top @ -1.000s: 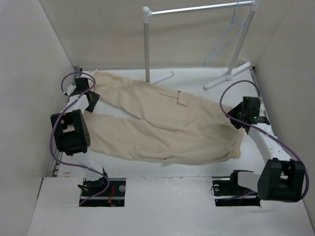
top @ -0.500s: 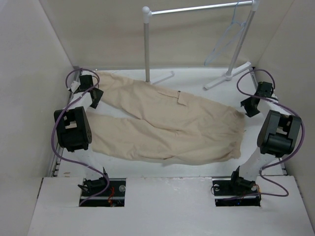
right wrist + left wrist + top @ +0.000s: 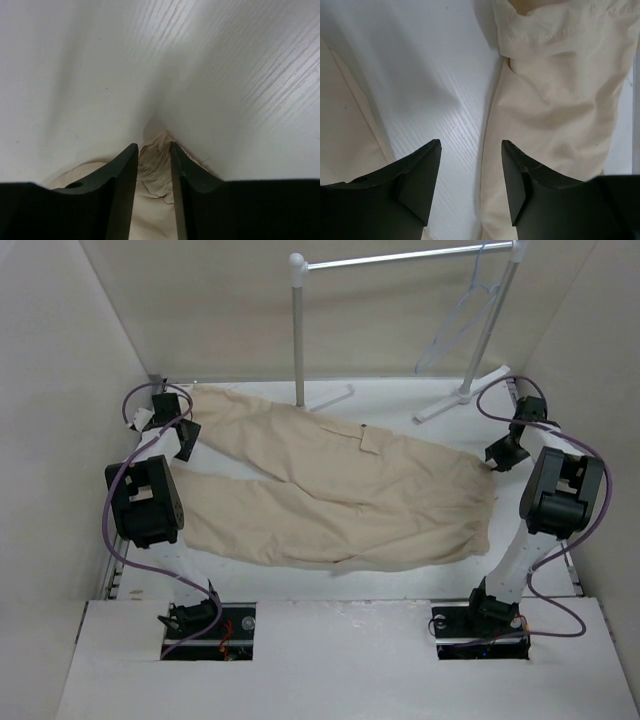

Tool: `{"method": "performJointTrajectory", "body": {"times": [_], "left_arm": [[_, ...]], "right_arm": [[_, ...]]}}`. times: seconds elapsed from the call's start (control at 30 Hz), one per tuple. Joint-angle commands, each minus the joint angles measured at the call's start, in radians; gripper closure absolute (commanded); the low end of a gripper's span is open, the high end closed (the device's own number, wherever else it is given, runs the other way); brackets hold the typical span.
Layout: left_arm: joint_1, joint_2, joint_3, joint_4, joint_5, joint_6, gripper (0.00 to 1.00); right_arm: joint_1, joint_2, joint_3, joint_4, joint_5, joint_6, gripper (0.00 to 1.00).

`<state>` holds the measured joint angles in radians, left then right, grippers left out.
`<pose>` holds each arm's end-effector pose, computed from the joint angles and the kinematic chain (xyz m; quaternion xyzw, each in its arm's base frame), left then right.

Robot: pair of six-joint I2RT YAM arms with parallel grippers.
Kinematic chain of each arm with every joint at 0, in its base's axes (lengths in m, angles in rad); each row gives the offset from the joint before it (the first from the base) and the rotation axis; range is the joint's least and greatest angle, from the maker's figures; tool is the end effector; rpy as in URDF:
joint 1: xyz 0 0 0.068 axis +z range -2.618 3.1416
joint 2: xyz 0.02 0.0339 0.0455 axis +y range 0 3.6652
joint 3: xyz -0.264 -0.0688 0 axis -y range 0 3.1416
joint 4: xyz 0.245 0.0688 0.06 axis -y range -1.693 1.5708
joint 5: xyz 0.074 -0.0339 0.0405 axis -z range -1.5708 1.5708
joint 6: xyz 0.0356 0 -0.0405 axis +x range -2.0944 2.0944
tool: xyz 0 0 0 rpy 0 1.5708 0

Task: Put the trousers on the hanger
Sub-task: Flatten out the trousers at the center of the board.

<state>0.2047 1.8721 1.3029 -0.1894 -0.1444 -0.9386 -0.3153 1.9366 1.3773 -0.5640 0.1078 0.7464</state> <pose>0.4066 0.0896 0.2090 -0.5197 0.7552 -0.0795 0.3915 0.3803 -0.1281 0.1823 0.5032 0.8336 -0.0039 0.2277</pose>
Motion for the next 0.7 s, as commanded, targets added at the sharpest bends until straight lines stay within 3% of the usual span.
{"method": "performJointTrajectory", "body": {"times": [0.0,0.1,0.13,0.3,0.4,0.47,0.5,0.57,0.67], "left_arm": [[0.028,0.007,0.064,0.004,-0.046,-0.038,0.5],[0.042,0.021,0.09,0.002,-0.058,-0.048,0.49],[0.045,0.025,0.098,0.002,-0.06,-0.051,0.49],[0.045,0.048,0.104,0.016,-0.061,-0.071,0.48],[0.043,0.071,0.116,0.015,-0.06,-0.089,0.48],[0.042,0.076,0.127,0.008,-0.06,-0.091,0.48],[0.042,0.078,0.131,0.01,-0.06,-0.094,0.48],[0.043,0.079,0.137,0.011,-0.06,-0.098,0.48],[0.046,0.081,0.141,0.013,-0.049,-0.098,0.48]], "right_arm": [[0.017,0.01,0.071,-0.123,0.001,-0.054,0.61],[0.018,0.01,0.071,-0.126,0.003,-0.056,0.59],[0.032,-0.04,0.04,-0.14,0.025,-0.067,0.39],[0.032,-0.064,0.012,-0.122,0.038,-0.07,0.36],[0.038,-0.013,0.031,-0.137,0.015,-0.067,0.51],[0.037,0.002,0.046,-0.142,0.007,-0.062,0.66],[0.037,0.005,0.055,-0.148,-0.002,-0.049,0.78],[0.032,0.001,0.065,-0.152,-0.002,-0.027,0.9],[-0.003,-0.028,0.091,-0.14,0.024,-0.013,0.97]]}}
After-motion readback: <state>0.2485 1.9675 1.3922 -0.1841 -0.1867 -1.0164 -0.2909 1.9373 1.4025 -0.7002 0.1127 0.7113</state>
